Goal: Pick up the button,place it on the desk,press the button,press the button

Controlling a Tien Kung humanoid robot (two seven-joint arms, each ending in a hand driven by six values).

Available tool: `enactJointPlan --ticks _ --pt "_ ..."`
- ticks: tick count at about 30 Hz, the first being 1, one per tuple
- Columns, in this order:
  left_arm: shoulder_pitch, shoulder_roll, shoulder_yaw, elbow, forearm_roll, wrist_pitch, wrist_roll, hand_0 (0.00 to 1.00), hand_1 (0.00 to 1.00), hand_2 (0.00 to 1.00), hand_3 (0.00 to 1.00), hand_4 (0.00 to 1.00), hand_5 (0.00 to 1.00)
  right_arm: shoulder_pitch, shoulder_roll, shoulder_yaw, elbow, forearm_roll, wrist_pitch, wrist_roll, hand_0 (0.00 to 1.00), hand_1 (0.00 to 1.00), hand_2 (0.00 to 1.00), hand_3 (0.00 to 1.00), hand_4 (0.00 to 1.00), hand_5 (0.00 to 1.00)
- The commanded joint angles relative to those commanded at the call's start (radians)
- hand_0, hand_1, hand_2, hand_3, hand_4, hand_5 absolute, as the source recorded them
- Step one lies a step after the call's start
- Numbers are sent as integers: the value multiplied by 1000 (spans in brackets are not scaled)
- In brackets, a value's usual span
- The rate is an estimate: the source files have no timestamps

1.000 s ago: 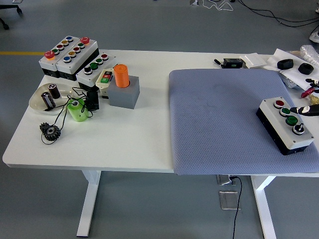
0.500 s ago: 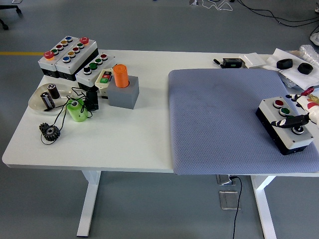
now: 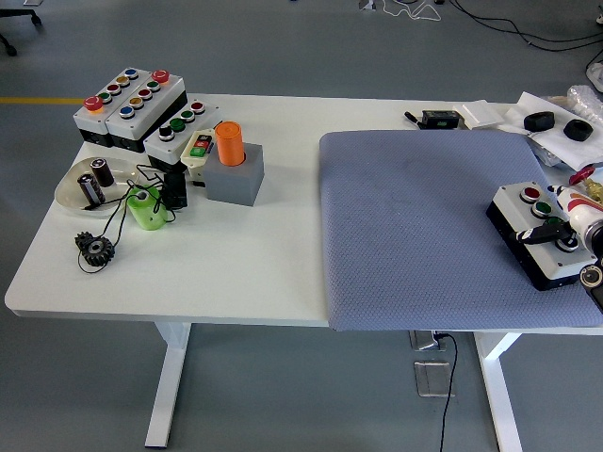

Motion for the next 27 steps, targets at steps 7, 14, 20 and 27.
enactJointPlan --ticks 7,14,20,27 --pt "0 -2 2 1 -9 1 -1 709 777 796 673 452 998 22 -5 -45 -36 -49 35 0 511 548 639 882 828 165" --pt "0 -3 3 1 -12 0 0 709 777 796 673 452 998 33 -16 -90 -57 -94 30 0 375 428 520 757 666 2" --pt "-3 -3 15 2 -31 -2 -4 709 777 795 671 451 998 36 -58 -129 -47 -113 -28 24 318 306 407 498 500 2" --pt "-3 -4 31 2 -56 -3 -8 710 777 794 671 450 998 26 -109 -150 -35 -149 -104 194 206 108 273 362 475 2"
